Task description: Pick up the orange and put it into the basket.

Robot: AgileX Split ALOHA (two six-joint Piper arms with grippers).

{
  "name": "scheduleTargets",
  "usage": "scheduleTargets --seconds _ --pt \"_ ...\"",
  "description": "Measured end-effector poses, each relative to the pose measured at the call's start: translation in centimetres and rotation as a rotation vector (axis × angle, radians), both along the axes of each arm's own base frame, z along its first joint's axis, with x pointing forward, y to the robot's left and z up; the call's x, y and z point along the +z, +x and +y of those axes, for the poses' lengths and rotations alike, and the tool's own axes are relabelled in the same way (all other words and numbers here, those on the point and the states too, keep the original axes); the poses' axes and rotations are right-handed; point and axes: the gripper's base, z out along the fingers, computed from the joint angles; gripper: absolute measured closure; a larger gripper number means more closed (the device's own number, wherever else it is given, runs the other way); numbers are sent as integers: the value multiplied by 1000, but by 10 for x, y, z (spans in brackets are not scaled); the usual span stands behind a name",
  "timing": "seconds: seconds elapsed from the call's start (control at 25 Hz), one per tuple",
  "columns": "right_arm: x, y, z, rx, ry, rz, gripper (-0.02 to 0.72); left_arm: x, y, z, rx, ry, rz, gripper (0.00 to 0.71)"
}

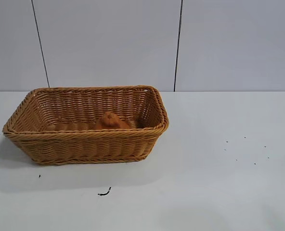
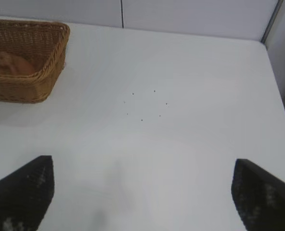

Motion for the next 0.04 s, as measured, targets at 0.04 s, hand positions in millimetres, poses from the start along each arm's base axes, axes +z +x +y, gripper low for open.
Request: scheduleTargets --seconds 0.04 --pt "0 0 0 0 0 0 10 0 0 0 0 0 0 44"
